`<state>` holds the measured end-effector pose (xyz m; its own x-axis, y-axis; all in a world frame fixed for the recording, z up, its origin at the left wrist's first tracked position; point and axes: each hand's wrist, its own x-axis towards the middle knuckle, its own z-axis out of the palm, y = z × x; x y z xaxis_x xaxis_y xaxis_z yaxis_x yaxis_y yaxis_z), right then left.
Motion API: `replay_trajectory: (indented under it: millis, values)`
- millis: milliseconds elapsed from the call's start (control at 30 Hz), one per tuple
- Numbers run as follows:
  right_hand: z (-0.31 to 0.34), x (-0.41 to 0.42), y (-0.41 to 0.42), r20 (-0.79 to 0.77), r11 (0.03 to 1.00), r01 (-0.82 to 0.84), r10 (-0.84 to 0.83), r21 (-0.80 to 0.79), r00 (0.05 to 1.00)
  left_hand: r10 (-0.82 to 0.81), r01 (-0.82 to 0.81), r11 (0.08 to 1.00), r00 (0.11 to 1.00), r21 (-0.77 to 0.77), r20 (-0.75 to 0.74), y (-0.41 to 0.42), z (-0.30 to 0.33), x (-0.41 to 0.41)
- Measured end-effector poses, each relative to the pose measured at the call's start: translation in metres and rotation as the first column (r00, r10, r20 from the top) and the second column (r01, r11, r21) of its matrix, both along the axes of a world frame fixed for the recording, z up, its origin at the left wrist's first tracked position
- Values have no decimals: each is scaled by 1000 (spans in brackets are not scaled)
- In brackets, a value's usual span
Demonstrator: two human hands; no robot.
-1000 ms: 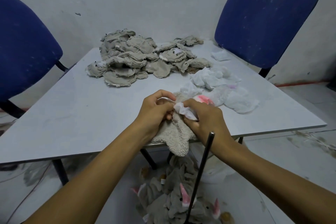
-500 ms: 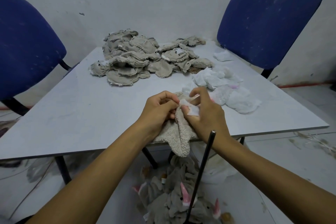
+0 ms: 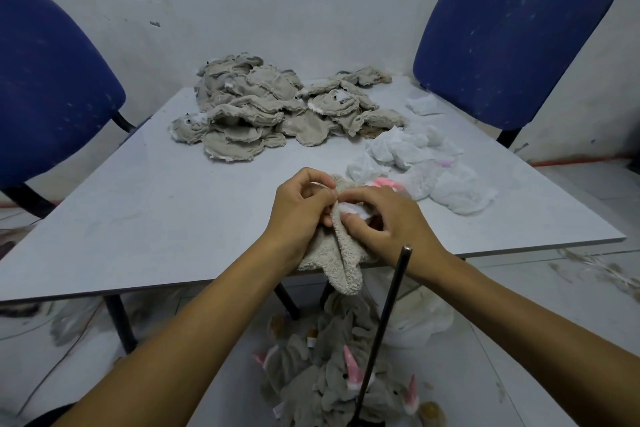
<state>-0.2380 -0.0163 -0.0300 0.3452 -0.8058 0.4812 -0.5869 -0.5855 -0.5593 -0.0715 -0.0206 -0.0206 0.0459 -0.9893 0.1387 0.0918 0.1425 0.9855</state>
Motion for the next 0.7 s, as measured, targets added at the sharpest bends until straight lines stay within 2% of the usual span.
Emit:
replay_trajectory:
  millis: [100,167,267,333,433,567,633,700]
  values:
    - [0,-1,2,-68,995,-8,15,102,998,-9,9,1000,1000,3,-12,0,-1,1]
    - [3,-1,5,-132,996,-65,73,60,989,-5,5,1000,1000,1,-18,0,-1,2]
    - [6,-4,7,-106,989,-145,144,-3,984,5,-5,1000,999,0,-44,0,-2,2]
    - [3,-3,7,-32,999,-42,41,-16,999,1,-1,1000,999,1,-38,0,-1,1]
    - [-5,4,5,48,982,140,-135,-125,990,-38,38,999,999,-12,-20,1,-1,1]
    - [-7,16,4,106,953,267,-254,-144,961,-63,63,998,998,-23,5,3,-2,2]
    - [-7,15,5,21,960,199,-198,-200,980,-34,34,999,999,-26,11,3,-2,1]
    - [-6,10,5,-35,984,60,-67,-170,997,8,-8,1000,1000,-25,-3,4,-2,1]
